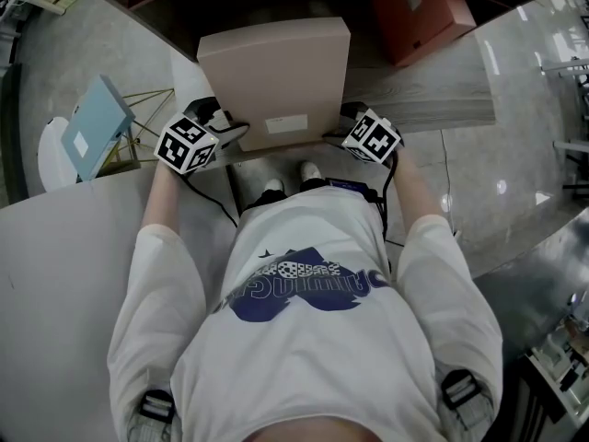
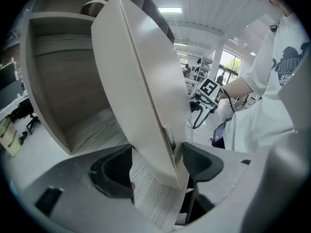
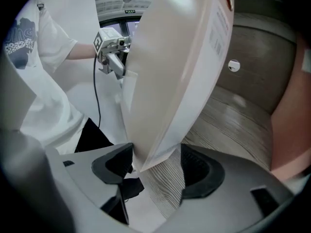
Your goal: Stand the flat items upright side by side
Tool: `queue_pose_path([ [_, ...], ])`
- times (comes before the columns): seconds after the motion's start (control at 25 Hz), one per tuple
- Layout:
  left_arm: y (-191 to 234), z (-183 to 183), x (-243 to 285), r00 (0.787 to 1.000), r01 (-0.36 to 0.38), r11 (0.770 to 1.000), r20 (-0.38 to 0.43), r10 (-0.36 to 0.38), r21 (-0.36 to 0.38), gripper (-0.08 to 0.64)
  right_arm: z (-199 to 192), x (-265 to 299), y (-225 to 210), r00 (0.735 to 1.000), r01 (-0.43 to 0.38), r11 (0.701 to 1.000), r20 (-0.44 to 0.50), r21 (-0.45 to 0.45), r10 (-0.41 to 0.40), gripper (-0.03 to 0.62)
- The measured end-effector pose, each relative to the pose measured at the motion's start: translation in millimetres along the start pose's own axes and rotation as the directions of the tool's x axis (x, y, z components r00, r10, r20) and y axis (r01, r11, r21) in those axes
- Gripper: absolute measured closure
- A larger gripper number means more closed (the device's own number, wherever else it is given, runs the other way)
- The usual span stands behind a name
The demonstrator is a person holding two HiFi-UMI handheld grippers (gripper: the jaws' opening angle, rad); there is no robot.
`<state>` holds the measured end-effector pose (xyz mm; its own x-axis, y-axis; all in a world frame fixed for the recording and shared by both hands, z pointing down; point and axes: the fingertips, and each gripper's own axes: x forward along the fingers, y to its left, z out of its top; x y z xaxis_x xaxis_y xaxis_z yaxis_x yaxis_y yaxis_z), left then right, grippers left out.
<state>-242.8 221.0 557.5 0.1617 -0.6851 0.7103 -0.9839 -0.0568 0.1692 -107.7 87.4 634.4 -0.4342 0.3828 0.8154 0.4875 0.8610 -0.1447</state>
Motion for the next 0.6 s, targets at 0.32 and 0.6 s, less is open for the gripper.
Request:
queue_pose_path([
  [0.32, -11, 1, 2, 0.996, -0.062, 0.998, 0.066, 0.063, -0.015, 0.223, 56, -36, -9, 0.950, 0.051, 0.953, 0.280, 0.300, -0.139, 0.207],
  [0.6, -23, 8, 7, 0.985, -0.153, 0.988, 0.087, 0.149, 0.031, 0.224, 69, -56, -14, 0.823, 0.320, 0.792, 0.263, 0.520, -0.504, 0.147],
])
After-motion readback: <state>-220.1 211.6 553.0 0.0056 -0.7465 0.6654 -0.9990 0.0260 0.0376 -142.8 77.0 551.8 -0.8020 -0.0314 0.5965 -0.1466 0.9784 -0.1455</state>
